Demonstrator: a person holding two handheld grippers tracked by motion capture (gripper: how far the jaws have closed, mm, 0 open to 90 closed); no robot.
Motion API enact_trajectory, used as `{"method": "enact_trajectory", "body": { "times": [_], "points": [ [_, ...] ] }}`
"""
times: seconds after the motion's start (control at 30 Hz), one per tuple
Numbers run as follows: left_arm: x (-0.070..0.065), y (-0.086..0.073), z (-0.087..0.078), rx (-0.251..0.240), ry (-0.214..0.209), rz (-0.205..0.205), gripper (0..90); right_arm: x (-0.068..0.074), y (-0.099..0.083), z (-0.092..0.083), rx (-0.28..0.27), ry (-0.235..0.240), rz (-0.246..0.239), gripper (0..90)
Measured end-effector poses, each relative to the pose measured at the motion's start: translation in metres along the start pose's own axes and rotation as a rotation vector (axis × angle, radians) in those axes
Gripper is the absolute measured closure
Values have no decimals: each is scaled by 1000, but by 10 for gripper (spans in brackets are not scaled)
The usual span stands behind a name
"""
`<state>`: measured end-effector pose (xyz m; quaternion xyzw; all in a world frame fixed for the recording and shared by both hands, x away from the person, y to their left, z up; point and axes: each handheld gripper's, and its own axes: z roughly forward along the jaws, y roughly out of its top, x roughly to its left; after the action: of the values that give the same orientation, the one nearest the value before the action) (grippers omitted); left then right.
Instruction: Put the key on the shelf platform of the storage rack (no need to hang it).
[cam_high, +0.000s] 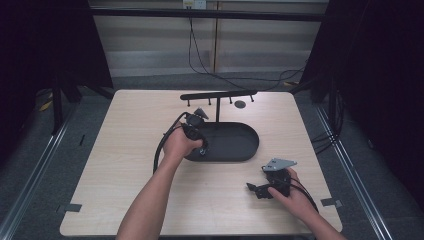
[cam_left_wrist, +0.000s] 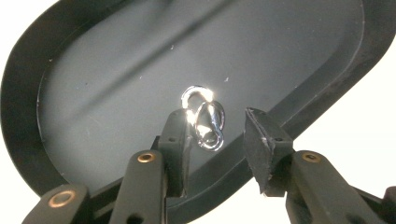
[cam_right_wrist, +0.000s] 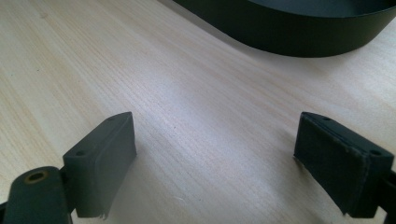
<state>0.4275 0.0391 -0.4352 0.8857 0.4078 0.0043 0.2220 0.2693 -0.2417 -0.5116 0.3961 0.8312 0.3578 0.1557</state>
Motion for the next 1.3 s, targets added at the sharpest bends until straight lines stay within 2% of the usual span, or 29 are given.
{"method": "enact_trajectory", "body": {
  "times": [0.63,0.77,1.07,1.3],
  "points": [
    [1,-9,-24,-5,-17,-3,424,0,0,0,-1,-1,0,121],
    [2,-12,-26,4,-23,3,408,0,0,0,-1,-1,0,121],
    [6,-20,-34,-12,-28,-14,350,0,0,0,-1,-1,0,121],
    [9,-25,-38,-17,-30,-5,323,0,0,0,0,0,1,121]
  ]
}}
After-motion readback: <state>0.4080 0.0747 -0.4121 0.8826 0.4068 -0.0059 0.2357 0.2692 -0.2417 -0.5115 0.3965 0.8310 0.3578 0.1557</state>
